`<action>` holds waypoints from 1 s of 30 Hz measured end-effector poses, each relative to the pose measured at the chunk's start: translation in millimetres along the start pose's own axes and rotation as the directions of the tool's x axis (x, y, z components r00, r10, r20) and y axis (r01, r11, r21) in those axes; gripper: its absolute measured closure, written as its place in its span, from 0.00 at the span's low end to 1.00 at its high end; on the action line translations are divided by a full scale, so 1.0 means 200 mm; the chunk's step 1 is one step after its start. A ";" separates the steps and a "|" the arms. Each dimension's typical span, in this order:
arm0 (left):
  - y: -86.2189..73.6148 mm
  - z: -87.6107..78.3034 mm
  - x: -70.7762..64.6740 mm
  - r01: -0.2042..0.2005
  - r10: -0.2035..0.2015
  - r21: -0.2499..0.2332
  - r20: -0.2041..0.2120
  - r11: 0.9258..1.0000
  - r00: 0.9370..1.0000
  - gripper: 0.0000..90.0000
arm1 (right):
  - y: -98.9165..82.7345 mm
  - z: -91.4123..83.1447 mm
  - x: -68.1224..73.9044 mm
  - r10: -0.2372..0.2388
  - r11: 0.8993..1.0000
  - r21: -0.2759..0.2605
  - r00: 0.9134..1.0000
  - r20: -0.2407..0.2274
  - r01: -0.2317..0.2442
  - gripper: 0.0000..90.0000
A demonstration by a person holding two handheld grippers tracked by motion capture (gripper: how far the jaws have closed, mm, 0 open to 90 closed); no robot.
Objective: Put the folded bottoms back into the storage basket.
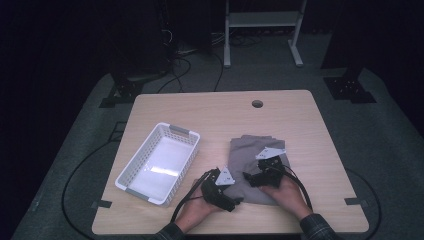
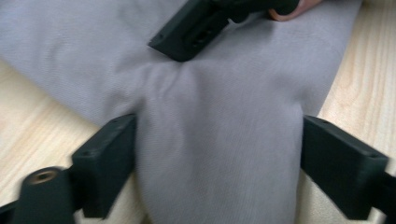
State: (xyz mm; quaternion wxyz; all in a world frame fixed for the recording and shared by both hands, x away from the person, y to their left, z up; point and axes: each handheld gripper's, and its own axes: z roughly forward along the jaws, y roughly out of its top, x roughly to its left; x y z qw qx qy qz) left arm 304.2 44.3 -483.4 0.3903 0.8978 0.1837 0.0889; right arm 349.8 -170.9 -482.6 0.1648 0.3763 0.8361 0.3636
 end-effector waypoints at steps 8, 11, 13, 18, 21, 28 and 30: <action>-0.01 -0.02 0.01 0.011 -0.011 -0.042 -0.005 0.999 1.000 0.56 | 0.00 0.00 0.00 0.001 1.000 -0.001 1.000 0.002 -0.001 0.10; -0.01 -0.02 0.02 0.032 -0.031 -0.055 0.010 0.998 0.999 0.69 | 0.00 0.00 0.00 0.002 1.000 -0.001 1.000 0.002 -0.002 0.10; -0.01 -0.01 0.03 0.040 -0.039 -0.055 0.021 0.998 0.999 0.76 | 0.00 0.00 0.00 0.003 1.000 -0.001 1.000 0.002 -0.003 0.10; -0.01 -0.02 0.01 0.053 -0.052 -0.062 0.021 0.997 0.998 0.86 | 0.00 0.00 0.00 0.009 1.000 -0.001 1.000 0.005 -0.009 0.10; -0.02 -0.04 0.00 0.051 -0.049 -0.056 0.030 0.997 0.998 0.87 | -0.01 -0.02 0.01 0.008 1.000 0.001 1.000 -0.006 -0.008 0.10; -0.08 -0.10 -0.05 0.050 -0.047 -0.053 0.053 0.997 0.997 0.86 | -0.03 -0.06 0.07 -0.035 0.999 0.029 0.998 -0.047 0.036 0.11; -0.09 -0.11 -0.05 0.052 -0.049 -0.048 0.056 0.997 0.997 0.86 | -0.03 -0.07 0.07 -0.038 0.998 0.039 0.997 -0.060 0.041 0.11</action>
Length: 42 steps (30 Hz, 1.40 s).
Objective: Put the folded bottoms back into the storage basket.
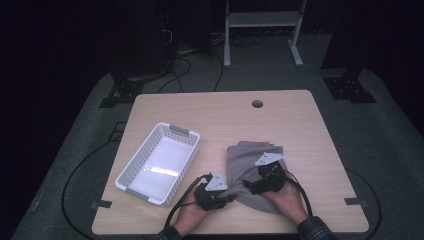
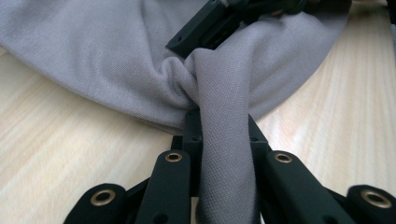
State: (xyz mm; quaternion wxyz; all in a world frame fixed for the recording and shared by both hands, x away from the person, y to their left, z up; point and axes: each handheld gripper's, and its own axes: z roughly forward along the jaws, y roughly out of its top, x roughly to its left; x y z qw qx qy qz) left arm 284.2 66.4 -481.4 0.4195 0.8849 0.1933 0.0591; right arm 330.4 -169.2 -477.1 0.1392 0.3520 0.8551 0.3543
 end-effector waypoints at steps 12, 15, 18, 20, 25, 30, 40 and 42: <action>-0.01 -0.02 0.01 0.004 -0.004 0.010 0.002 1.000 1.000 0.86 | 0.08 -0.24 -0.21 0.018 0.994 -0.106 0.995 0.102 -0.007 0.10; -0.01 -0.02 0.01 0.008 -0.008 0.008 0.005 1.000 1.000 0.86 | 0.09 -0.24 -0.33 0.046 0.993 -0.110 0.996 0.078 -0.038 0.10; -0.01 -0.02 0.01 0.013 -0.013 0.007 0.010 1.000 1.000 0.86 | 0.08 -0.18 -0.42 0.058 0.994 -0.093 0.997 0.043 -0.053 0.10; -0.01 -0.02 0.01 0.013 -0.013 0.007 0.009 1.000 1.000 0.86 | 0.08 -0.13 -0.45 0.057 0.994 -0.092 0.998 0.026 -0.054 0.10; -0.01 -0.02 0.01 0.011 -0.011 0.008 0.009 1.000 1.000 0.86 | 0.06 -0.01 -0.50 0.061 0.997 -0.042 0.998 -0.019 -0.062 0.10; -0.01 -0.02 0.01 0.011 -0.011 0.007 0.006 1.000 1.000 0.86 | 0.06 0.06 -0.50 0.047 0.999 -0.011 0.998 -0.028 -0.048 0.10; -0.01 -0.02 0.01 0.012 -0.013 0.008 0.011 1.000 1.000 0.86 | 0.03 0.06 -0.48 0.034 0.999 -0.027 0.998 -0.048 -0.035 0.13; -0.01 -0.02 0.01 0.013 -0.013 0.008 0.012 1.000 1.000 0.86 | 0.03 0.06 -0.47 0.026 0.999 -0.040 0.998 -0.059 -0.028 0.19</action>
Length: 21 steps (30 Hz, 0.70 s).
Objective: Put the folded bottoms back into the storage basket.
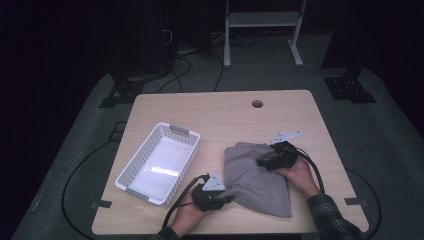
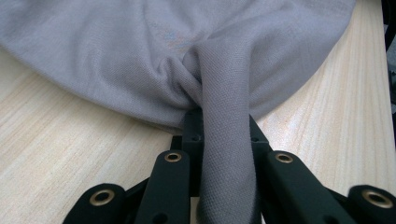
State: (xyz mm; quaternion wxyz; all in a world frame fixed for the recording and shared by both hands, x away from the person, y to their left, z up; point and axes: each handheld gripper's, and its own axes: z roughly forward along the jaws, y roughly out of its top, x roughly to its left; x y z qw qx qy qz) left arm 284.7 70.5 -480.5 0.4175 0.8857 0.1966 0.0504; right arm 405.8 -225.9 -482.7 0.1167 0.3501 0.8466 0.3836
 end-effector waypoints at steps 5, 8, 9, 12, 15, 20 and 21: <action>0.00 0.00 0.00 0.001 -0.001 -0.001 -0.001 1.000 1.000 0.86 | 0.00 -0.01 0.02 -0.007 1.000 -0.025 0.998 -0.062 0.006 0.49; 0.00 0.00 0.00 0.001 -0.001 0.000 -0.002 1.000 1.000 0.86 | 0.00 -0.01 0.02 0.001 1.000 -0.031 0.994 -0.109 -0.004 0.66; 0.00 0.00 0.00 0.001 -0.001 0.000 -0.003 1.000 1.000 0.86 | 0.00 -0.01 0.03 0.003 0.999 -0.032 0.993 -0.116 -0.006 0.69; 0.00 0.00 0.00 0.002 -0.002 0.000 -0.005 1.000 1.000 0.86 | 0.00 0.00 0.03 0.013 0.999 -0.027 0.991 -0.130 -0.017 0.76; 0.01 0.00 -0.01 0.007 -0.006 0.008 -0.009 1.000 1.000 0.86 | 0.01 -0.01 0.04 0.006 1.000 -0.021 0.993 -0.119 -0.009 0.80; 0.01 -0.01 0.00 0.025 -0.025 0.026 -0.014 0.999 1.000 0.88 | 0.03 -0.02 0.07 -0.015 1.000 0.006 0.998 -0.069 0.015 0.83; 0.02 -0.02 0.00 0.023 -0.023 0.032 -0.017 0.999 1.000 0.88 | 0.03 -0.03 0.07 -0.018 1.000 0.013 0.998 -0.058 0.019 0.83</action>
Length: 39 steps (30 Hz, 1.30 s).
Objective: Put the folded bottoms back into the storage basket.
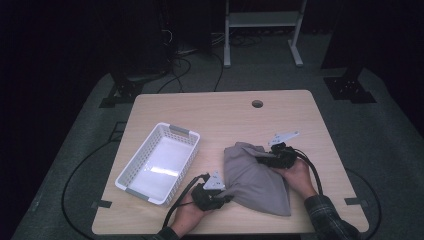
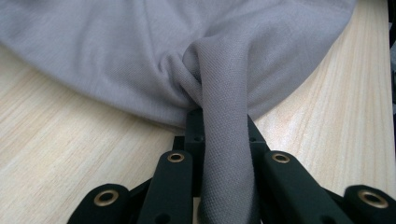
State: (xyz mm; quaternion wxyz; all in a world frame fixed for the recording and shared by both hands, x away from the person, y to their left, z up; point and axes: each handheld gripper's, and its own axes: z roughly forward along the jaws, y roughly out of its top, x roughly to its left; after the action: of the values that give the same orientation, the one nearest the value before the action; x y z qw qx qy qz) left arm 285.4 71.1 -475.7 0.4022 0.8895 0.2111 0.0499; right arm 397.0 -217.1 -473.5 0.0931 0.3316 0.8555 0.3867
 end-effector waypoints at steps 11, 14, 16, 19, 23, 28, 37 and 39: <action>0.06 -0.08 -0.01 0.046 -0.045 -0.048 0.007 0.998 0.999 0.89 | 0.07 -0.10 0.00 0.015 0.999 0.031 0.999 0.050 -0.016 0.85; 0.09 -0.13 0.00 0.061 -0.060 -0.081 0.012 0.995 0.998 0.89 | 0.10 -0.15 0.00 0.025 0.999 0.020 0.998 0.056 -0.026 0.85; 0.11 -0.17 0.01 0.074 -0.072 -0.100 0.015 0.992 0.997 0.90 | 0.12 -0.17 0.00 0.032 0.999 0.017 0.998 0.054 -0.033 0.85; 0.14 -0.22 0.04 0.086 -0.085 -0.132 0.014 0.987 0.996 0.90 | 0.16 -0.20 0.01 0.041 0.999 0.007 0.998 0.053 -0.042 0.85; 0.16 -0.31 0.06 0.100 -0.100 -0.171 0.008 0.980 0.995 0.90 | 0.22 -0.23 0.03 0.033 0.999 -0.005 0.998 0.052 -0.033 0.85; 0.17 -0.43 0.11 0.124 -0.130 -0.223 -0.015 0.967 0.991 0.90 | 0.30 -0.24 0.07 0.023 1.000 -0.016 0.999 0.035 -0.022 0.85; 0.17 -0.61 0.19 0.150 -0.169 -0.291 -0.040 0.945 0.985 0.90 | 0.44 -0.23 0.14 -0.015 1.000 0.001 1.000 0.014 0.015 0.85; 0.17 -0.65 0.20 0.148 -0.172 -0.303 -0.052 0.942 0.984 0.90 | 0.47 -0.23 0.16 -0.018 1.000 0.001 1.000 0.010 0.018 0.85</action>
State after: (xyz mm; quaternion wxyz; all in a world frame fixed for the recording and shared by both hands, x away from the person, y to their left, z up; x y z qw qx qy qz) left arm 299.8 159.3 -367.1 0.5257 0.7961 0.2882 0.0829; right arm 400.8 -178.7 -370.6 0.1007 0.3256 0.8581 0.3840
